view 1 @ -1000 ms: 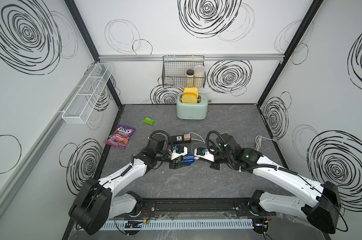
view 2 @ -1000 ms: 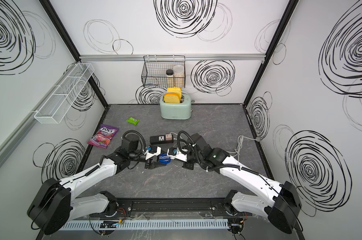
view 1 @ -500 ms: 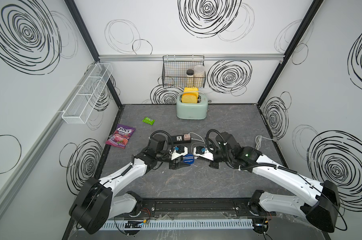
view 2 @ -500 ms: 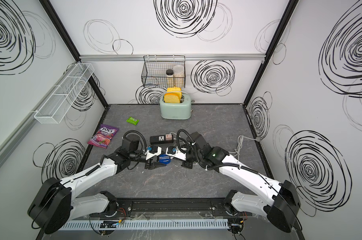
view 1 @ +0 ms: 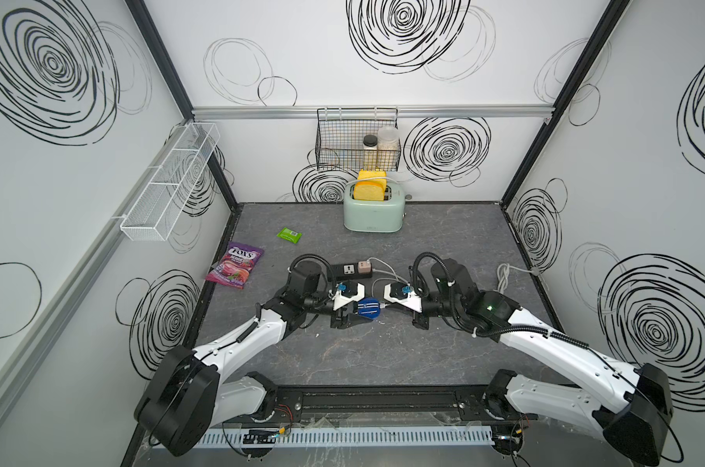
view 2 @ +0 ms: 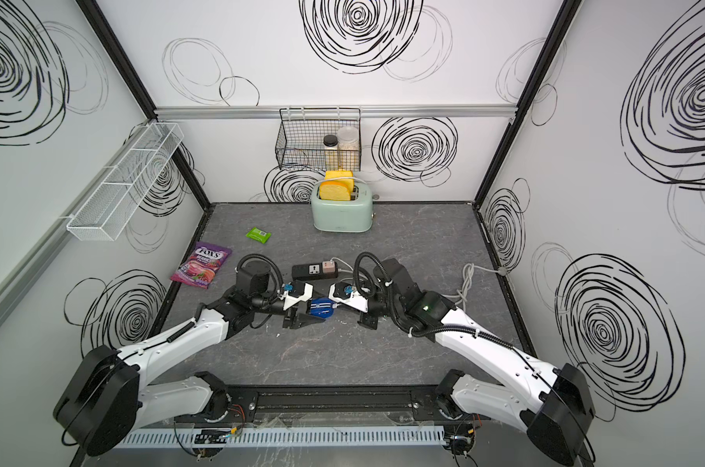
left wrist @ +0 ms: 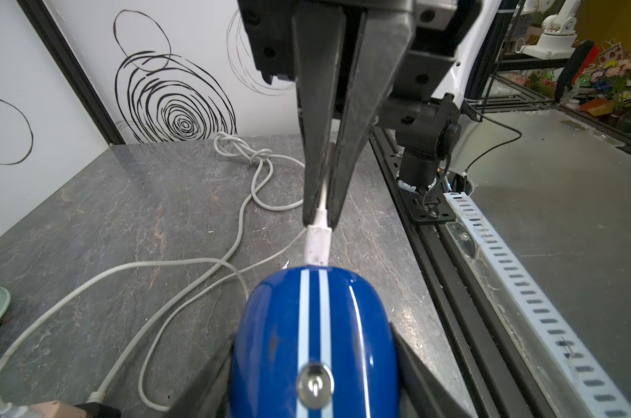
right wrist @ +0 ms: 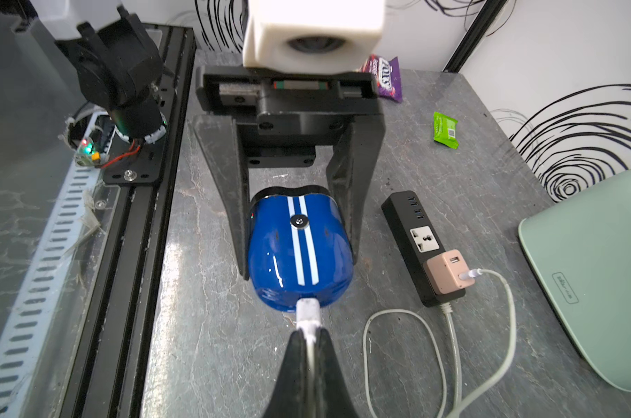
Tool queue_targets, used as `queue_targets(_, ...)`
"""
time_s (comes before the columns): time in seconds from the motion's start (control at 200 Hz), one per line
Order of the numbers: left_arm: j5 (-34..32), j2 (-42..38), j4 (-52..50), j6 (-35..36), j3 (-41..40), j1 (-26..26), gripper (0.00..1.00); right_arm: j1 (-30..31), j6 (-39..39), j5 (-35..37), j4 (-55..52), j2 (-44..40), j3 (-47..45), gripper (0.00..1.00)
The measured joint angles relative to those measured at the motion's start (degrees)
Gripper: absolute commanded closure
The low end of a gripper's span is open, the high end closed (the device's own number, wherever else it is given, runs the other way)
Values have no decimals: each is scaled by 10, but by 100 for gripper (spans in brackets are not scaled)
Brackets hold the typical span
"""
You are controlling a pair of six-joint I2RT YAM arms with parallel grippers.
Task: Charge the electric shaver
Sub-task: Insert the charging cable into the electric shaver.
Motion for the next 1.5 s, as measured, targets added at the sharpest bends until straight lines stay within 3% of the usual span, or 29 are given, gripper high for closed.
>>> queue_targets(0.27,17,-3,34,-17,-1,0,100,-21,24,-40,60,-33,-43,100)
queue_targets(0.805,22,-3,35,-19,-1,0,100,-23,25,-55,91,-37,-61,100)
queue_targets(1.501,17,2,20,-45,-2,0,100,7,-10,11,157,-40,-107,100)
